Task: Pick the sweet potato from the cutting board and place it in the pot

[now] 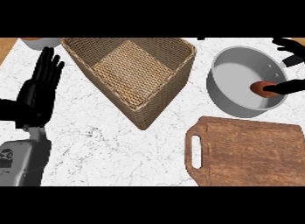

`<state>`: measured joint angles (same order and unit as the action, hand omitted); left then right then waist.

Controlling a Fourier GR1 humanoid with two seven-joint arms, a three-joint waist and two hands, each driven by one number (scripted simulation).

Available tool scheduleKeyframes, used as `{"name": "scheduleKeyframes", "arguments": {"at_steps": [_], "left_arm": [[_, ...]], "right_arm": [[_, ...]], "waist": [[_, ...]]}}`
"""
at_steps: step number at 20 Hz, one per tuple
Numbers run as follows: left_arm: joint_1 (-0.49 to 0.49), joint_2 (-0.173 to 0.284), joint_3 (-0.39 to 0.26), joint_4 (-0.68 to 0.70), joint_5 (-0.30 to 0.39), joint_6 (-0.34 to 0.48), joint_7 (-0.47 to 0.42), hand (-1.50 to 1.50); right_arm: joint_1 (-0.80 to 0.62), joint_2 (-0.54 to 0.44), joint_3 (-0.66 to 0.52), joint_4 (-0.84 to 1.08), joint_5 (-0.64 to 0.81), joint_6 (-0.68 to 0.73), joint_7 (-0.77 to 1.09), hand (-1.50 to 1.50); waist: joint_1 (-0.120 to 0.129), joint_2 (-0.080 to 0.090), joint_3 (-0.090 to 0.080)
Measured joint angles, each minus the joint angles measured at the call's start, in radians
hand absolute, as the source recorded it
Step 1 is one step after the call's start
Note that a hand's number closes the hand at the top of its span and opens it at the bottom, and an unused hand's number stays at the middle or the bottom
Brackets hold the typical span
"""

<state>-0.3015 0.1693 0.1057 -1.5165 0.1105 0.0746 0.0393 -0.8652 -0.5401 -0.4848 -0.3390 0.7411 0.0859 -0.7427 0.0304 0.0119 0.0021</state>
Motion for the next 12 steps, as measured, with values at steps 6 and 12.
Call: {"name": "scheduleKeyframes", "arguments": {"at_steps": [6,12], "left_arm": [[0.005,0.009,0.009,-0.023,0.007,-0.001,0.019,0.00],[0.013,0.004,0.005,-0.024,0.007,-0.006,0.012,0.00]], "right_arm": [[-0.040,-0.050,-0.115,0.067,-0.128,0.109,0.048,-1.50],[-0.023,-0.132,-0.211,0.116,-0.233,0.194,0.034,-1.50]], "waist": [[-0.003,-0.002,0.000],[0.002,0.002,0.001]]}}
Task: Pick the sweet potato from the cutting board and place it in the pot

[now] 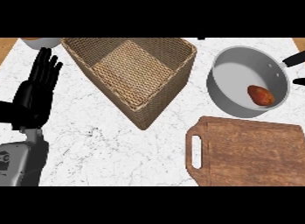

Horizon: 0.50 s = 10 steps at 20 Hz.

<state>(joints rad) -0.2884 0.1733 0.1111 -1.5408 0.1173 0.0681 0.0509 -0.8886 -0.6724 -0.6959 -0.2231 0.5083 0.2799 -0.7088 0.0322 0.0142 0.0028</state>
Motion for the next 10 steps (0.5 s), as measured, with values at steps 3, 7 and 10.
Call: {"name": "scheduleKeyframes", "arguments": {"at_steps": [3,7,10], "left_arm": [[-0.007,-0.002,-0.005,-0.012,0.000,0.002,0.011,0.00],[-0.025,0.000,-0.003,-0.001,-0.002,0.001,0.010,0.00],[-0.027,-0.002,-0.007,-0.012,-0.003,0.003,0.019,0.00]], "right_arm": [[0.012,-0.054,-0.038,0.018,-0.040,0.046,-0.012,-1.50],[0.043,-0.107,-0.076,0.039,-0.079,0.090,-0.025,-1.50],[0.060,-0.159,-0.096,0.047,-0.100,0.111,-0.013,-1.50]], "waist": [[0.006,0.003,0.001],[0.011,0.009,0.003],[0.018,0.011,0.004]]}}
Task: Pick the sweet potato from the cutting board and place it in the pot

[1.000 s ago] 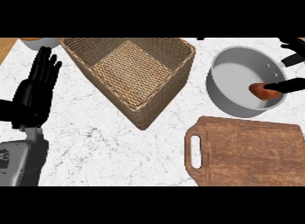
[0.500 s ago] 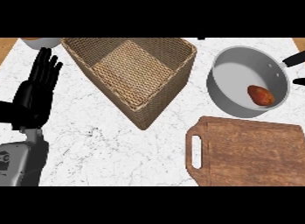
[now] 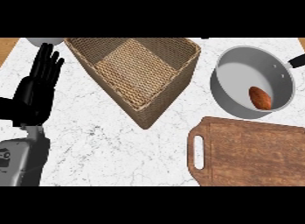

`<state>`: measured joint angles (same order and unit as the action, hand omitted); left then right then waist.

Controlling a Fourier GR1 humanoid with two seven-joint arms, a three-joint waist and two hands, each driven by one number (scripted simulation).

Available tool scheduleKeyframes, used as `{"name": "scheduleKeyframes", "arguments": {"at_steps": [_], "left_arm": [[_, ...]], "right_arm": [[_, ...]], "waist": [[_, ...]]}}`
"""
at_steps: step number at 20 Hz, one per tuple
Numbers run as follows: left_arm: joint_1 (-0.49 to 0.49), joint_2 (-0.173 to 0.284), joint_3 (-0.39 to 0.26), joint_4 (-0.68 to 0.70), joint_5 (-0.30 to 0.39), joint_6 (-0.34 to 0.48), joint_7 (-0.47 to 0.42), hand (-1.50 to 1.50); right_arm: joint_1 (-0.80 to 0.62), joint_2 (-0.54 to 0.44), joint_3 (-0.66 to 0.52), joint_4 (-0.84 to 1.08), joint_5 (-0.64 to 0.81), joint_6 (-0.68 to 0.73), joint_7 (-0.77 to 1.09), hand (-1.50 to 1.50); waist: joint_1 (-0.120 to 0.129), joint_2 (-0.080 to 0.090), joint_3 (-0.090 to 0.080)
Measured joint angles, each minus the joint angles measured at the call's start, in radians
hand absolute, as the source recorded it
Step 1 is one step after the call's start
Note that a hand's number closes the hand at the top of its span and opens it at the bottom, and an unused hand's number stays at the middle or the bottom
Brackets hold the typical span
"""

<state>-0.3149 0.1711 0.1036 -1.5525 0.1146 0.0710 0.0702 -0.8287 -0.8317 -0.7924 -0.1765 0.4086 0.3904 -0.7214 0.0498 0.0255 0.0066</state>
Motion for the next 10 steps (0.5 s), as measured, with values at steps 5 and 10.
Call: {"name": "scheduleKeyframes", "arguments": {"at_steps": [5,10], "left_arm": [[-0.006,0.001,0.003,0.012,0.001,-0.004,-0.009,0.00],[-0.014,-0.014,-0.005,0.014,-0.003,0.004,-0.013,0.00]], "right_arm": [[0.033,-0.047,-0.021,0.005,-0.023,0.016,0.001,-1.50],[0.068,-0.094,-0.038,0.008,-0.042,0.040,0.009,-1.50]], "waist": [[0.006,0.005,0.002],[0.007,0.009,0.004]]}}
